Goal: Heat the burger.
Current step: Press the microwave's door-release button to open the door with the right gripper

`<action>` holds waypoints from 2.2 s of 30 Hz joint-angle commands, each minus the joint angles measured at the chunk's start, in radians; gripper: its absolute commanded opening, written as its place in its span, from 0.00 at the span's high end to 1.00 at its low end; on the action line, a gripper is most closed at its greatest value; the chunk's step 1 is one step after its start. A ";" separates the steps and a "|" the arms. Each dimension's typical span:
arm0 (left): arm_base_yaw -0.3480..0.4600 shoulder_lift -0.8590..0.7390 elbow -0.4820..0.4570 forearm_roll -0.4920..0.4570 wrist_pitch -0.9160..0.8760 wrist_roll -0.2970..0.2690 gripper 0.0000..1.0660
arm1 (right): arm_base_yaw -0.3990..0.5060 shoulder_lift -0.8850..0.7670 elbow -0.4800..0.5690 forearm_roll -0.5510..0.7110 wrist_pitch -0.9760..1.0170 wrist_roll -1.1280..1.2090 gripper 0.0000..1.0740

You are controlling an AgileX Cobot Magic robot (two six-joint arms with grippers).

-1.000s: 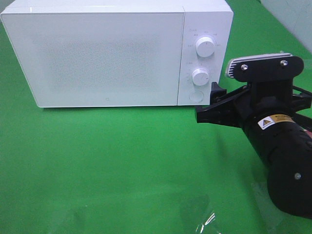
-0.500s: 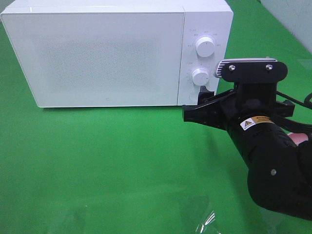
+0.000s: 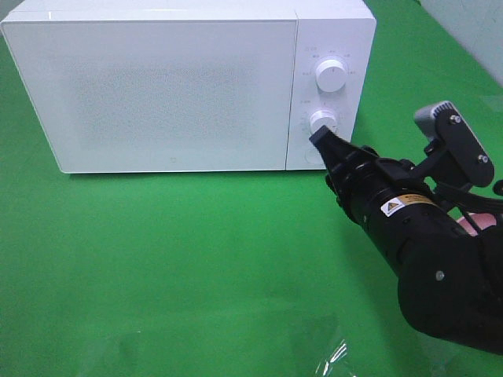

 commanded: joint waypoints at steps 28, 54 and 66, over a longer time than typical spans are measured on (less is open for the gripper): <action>0.003 -0.014 0.000 -0.004 -0.007 -0.008 0.09 | -0.139 0.007 -0.005 -0.174 0.194 0.769 1.00; 0.003 -0.014 0.000 -0.004 -0.007 -0.008 0.09 | -0.320 0.257 -0.197 -0.449 0.180 0.951 1.00; 0.003 -0.014 0.000 -0.004 -0.007 -0.008 0.09 | -0.340 0.347 -0.304 -0.472 0.192 0.956 1.00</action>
